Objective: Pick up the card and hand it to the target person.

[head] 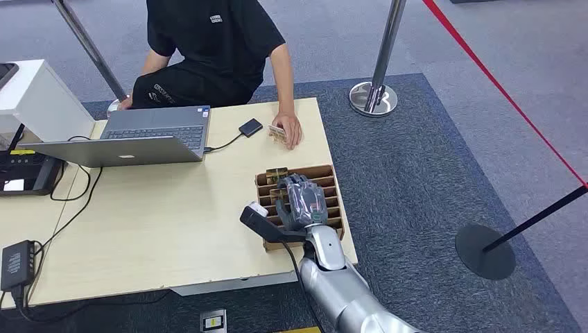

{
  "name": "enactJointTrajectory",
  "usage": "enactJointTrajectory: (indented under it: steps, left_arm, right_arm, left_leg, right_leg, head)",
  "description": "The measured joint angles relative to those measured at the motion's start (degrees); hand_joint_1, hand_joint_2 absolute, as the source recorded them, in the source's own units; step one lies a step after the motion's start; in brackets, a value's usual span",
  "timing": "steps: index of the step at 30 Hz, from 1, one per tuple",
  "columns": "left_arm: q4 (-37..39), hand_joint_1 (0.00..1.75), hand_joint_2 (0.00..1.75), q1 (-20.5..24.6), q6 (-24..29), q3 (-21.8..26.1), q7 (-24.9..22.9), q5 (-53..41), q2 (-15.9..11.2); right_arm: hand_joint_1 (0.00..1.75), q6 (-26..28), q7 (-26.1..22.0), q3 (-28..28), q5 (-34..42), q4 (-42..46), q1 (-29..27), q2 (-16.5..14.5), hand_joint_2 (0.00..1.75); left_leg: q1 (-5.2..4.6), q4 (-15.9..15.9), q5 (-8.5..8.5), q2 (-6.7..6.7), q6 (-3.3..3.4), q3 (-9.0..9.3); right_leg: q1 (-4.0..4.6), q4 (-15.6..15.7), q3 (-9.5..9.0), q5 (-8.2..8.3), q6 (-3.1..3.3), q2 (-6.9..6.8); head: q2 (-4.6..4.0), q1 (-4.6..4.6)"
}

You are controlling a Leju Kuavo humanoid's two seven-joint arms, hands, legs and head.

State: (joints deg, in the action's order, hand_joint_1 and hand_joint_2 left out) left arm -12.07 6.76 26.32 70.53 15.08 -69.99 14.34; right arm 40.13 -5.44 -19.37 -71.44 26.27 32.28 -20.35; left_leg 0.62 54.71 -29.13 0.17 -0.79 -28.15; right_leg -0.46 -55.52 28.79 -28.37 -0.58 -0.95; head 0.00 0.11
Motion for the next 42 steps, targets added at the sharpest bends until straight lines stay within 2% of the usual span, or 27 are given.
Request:
enactJointTrajectory:
  steps: [10,25,42]
  left_arm:
    - [0.0,0.00,0.00,0.0,0.1,0.0,0.0,0.5,0.0]
    - [0.0,0.00,0.00,0.0,0.5,0.0,0.0,0.8,0.0]
    - [0.0,0.00,0.00,0.0,0.8,0.0,0.4,1.5,0.0]
  right_arm:
    - [0.91,-0.1,0.6,-1.1,-1.1,-0.7,0.1,0.0,1.75]
    - [1.13,0.5,3.4,-3.4,-4.7,-1.0,0.4,0.0,1.75]
    - [1.28,0.4,3.3,-4.1,-7.1,-0.6,-0.2,0.0,1.75]
  left_leg:
    - [0.00,0.0,0.00,0.01,0.00,0.03]
    - [0.01,0.0,0.00,0.01,-0.01,0.08]
    - [0.01,0.0,0.01,0.01,-0.01,0.10]
  right_leg:
    - [0.00,0.0,-0.02,0.00,0.00,0.00]
    - [0.00,0.0,-0.05,0.00,0.00,0.00]
    - [0.00,0.0,-0.07,0.00,0.01,0.00]
  head:
    - [0.00,0.00]
    - [0.00,0.00]
    - [0.00,0.00]
